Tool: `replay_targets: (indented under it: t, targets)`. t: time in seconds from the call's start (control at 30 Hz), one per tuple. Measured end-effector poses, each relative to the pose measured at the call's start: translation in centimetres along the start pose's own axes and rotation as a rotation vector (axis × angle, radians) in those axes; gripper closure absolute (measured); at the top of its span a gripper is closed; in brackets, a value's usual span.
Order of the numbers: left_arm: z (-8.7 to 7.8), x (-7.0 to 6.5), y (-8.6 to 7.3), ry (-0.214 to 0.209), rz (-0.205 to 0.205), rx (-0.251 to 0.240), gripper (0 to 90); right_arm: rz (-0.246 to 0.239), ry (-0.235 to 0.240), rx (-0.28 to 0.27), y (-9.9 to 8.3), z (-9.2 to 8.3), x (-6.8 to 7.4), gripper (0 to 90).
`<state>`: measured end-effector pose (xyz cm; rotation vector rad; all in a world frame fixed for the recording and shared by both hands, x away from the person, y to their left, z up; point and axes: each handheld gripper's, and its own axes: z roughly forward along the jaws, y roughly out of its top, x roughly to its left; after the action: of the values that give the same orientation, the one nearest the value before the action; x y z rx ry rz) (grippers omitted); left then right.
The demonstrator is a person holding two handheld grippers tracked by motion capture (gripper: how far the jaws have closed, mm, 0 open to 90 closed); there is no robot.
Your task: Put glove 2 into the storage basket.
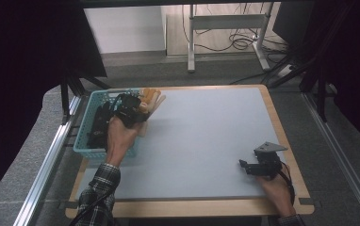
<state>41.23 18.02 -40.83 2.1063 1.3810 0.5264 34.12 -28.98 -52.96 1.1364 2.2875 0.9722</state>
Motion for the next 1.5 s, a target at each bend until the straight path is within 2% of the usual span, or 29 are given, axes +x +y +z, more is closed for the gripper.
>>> replay_targets:
  t: [0.3,0.6,0.9,1.07,1.5]
  targets:
    - [-1.2,2.5,-0.6,0.053,-0.039,0.005,62.1,-0.001,0.000,0.000,0.0,0.0,0.0,21.0]
    - [-1.7,5.7,-1.7,0.109,-0.105,0.034,62.1,0.000,-0.001,0.000,0.0,0.0,0.0,20.9]
    - [0.9,8.2,-2.4,0.152,-0.175,0.121,61.6,0.001,-0.001,0.001,0.0,0.0,0.0,20.9]
    - [2.6,9.1,-2.4,0.153,-0.204,0.162,61.2,0.001,-0.001,0.000,0.0,0.0,0.0,20.9]
    - [8.1,8.5,-2.0,0.094,-0.196,0.288,59.6,0.002,0.000,0.000,0.0,0.0,0.0,20.9]
